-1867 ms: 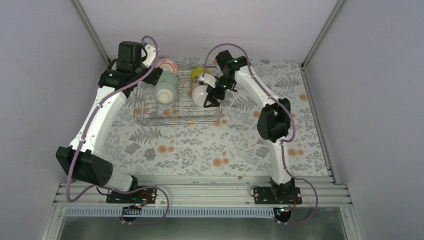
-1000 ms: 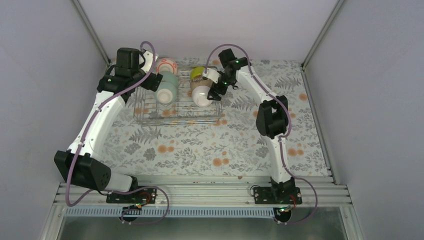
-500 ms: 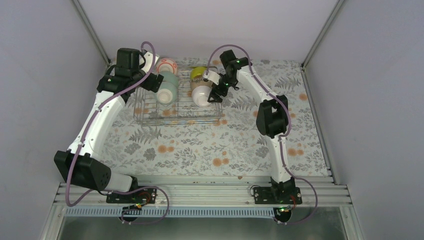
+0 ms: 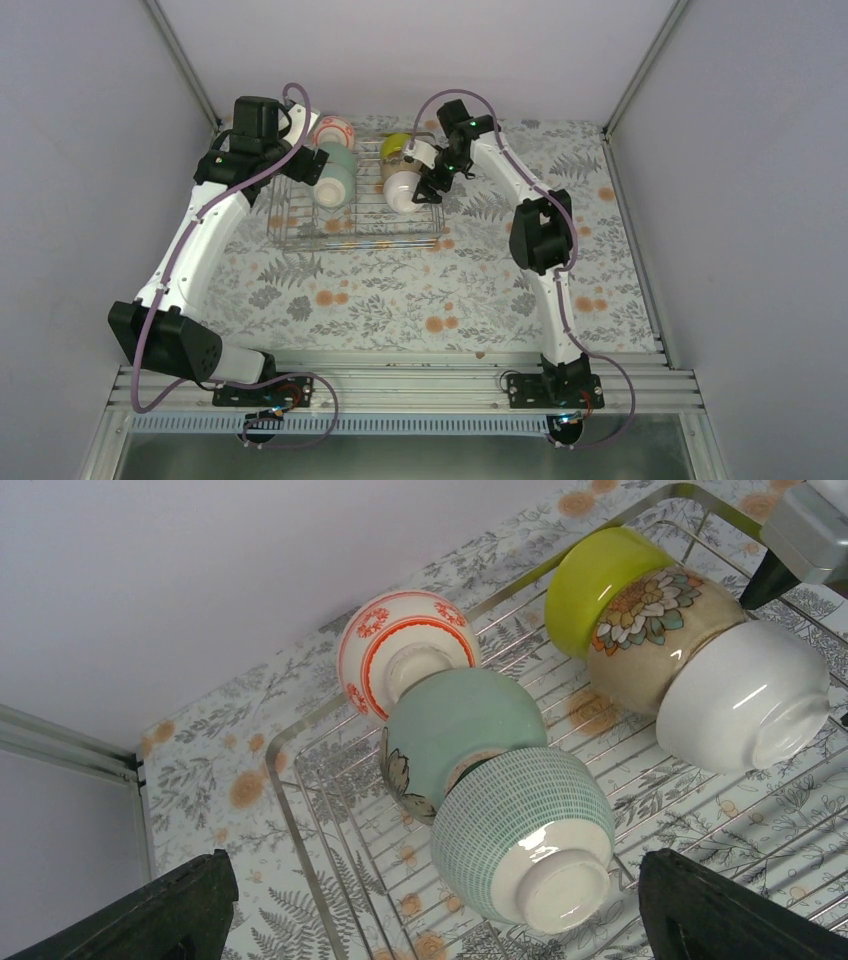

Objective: Unload the bowls from the dish rack

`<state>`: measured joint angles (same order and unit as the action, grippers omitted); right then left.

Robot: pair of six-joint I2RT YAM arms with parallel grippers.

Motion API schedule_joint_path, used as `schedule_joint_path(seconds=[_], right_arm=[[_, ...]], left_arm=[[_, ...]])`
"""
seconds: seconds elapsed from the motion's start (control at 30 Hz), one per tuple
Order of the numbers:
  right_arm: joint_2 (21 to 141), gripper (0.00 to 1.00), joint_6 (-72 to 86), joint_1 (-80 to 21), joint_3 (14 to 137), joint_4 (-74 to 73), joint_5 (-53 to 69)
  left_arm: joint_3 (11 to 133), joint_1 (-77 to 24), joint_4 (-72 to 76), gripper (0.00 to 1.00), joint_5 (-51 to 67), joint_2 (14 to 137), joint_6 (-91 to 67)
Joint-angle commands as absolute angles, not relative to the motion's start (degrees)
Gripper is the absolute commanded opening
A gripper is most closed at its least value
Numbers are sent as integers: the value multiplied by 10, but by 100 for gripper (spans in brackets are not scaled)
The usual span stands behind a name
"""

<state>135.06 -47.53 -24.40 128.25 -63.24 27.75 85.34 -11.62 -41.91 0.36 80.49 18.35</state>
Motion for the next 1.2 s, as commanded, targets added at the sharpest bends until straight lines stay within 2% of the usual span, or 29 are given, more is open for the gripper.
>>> schedule_joint_path(seconds=[0.0, 0.27, 0.33, 0.43, 0.63, 0.93, 1.17], right_arm=[[1372, 100, -470, -256, 1306, -625, 276], [1373, 98, -470, -265, 1304, -643, 282], [1370, 90, -466, -266, 1299, -643, 278], [1364, 73, -457, -266, 1293, -639, 271], [1351, 60, -439, -266, 1271, -616, 248], [1319, 50, -431, -257, 1258, -612, 250], [1292, 48, -432, -257, 1258, -635, 266]], left_arm=[[854, -112, -417, 100, 18, 800, 175], [850, -112, -415, 100, 20, 800, 176], [850, -112, -415, 100, 21, 800, 175], [850, -112, -416, 100, 24, 800, 174], [851, -112, -419, 100, 33, 800, 172], [851, -112, -423, 100, 38, 802, 172], [856, -112, -425, 100, 45, 808, 169]])
